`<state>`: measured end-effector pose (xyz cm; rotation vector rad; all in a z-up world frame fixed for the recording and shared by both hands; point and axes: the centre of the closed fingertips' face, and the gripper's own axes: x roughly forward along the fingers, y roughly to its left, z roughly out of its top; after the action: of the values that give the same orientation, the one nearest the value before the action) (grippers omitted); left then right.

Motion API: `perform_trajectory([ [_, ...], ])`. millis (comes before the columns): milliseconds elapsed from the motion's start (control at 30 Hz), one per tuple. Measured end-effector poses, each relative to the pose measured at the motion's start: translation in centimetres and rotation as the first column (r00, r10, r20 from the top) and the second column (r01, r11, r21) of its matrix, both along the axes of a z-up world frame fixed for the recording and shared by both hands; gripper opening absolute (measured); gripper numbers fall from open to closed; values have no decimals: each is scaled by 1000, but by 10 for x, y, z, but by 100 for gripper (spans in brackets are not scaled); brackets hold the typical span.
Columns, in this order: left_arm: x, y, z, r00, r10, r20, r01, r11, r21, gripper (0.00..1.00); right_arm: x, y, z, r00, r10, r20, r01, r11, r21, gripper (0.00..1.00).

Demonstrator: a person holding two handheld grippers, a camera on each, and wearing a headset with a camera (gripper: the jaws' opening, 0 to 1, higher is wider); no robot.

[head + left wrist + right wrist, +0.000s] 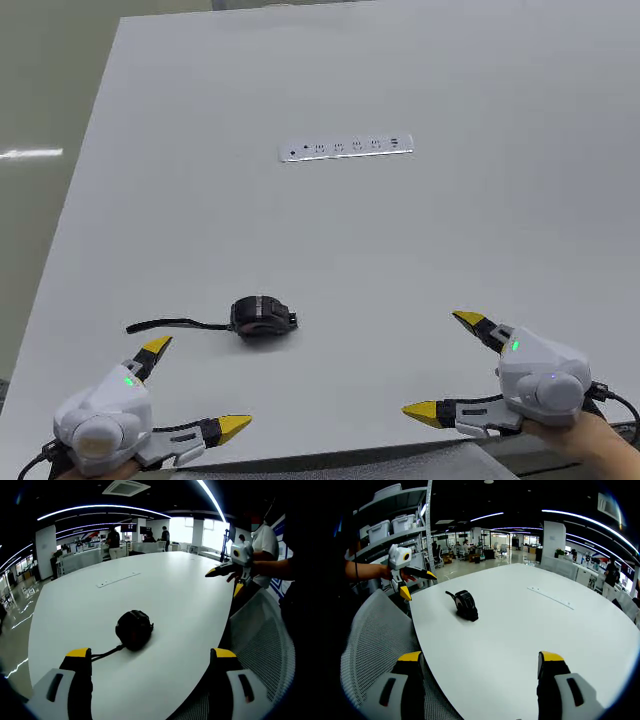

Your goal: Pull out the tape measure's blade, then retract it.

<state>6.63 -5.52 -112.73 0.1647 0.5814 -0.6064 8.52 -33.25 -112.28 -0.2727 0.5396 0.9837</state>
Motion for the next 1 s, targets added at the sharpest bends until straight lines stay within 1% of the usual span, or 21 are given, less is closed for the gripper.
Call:
perform_trajectory([
  [367, 2, 0, -2, 1000, -3, -7, 3, 1000, 4, 97, 3, -1, 0, 1000, 3, -4, -3, 1000, -2, 95],
  [733, 9, 1, -4, 1000, -13, -8, 13, 1000, 16, 96, 6, 1, 0, 999, 32, -10, -32, 999, -3, 93],
  [900, 13, 1, -4, 1000, -26, -2, 26, 999, 27, 96, 11, 1, -1, 999, 49, -5, -49, 999, -11, 90],
  [1000, 16, 1, -4, 999, -35, -4, 35, 999, 34, 95, 13, 2, -1, 997, 71, -9, -72, 997, -12, 85],
])
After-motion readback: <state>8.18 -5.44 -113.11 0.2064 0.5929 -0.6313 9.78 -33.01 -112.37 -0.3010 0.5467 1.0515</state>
